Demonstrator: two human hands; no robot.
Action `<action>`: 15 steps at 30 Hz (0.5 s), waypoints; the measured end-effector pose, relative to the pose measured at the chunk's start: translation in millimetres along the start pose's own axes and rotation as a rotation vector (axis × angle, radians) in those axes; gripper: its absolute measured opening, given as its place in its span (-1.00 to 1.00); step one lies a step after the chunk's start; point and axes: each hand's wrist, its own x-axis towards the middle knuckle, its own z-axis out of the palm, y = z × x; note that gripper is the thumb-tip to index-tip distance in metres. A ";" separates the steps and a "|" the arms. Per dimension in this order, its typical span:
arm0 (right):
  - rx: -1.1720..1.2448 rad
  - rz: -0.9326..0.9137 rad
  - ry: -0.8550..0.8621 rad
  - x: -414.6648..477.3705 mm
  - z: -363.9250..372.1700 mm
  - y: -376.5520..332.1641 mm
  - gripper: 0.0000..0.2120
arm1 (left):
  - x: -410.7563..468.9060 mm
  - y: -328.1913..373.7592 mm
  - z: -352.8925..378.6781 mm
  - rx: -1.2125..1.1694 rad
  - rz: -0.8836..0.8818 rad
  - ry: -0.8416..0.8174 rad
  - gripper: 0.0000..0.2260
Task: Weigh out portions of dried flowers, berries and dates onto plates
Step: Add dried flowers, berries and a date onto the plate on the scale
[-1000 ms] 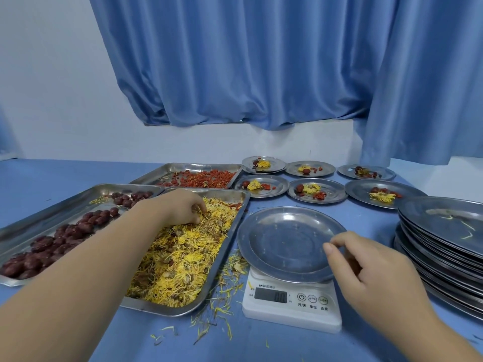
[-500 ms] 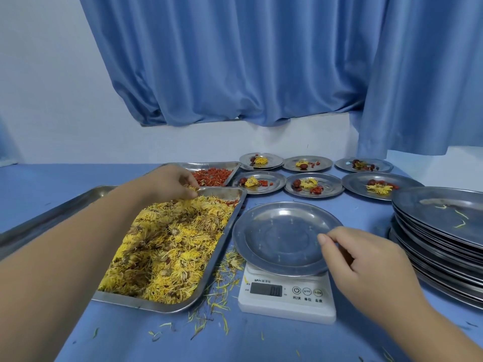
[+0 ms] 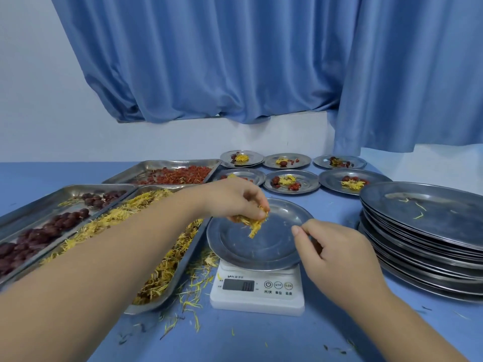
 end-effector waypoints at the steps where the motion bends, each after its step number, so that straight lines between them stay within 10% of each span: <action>1: -0.003 0.002 -0.003 -0.1 -0.5 0.7 -0.64 | 5.1 3.5 7.7 0.023 -0.001 -0.027 -0.91; 15: 0.005 -0.033 -0.028 -1.4 -2.6 -7.0 -0.64 | -16.6 -6.4 -5.6 0.277 -0.040 0.133 -0.72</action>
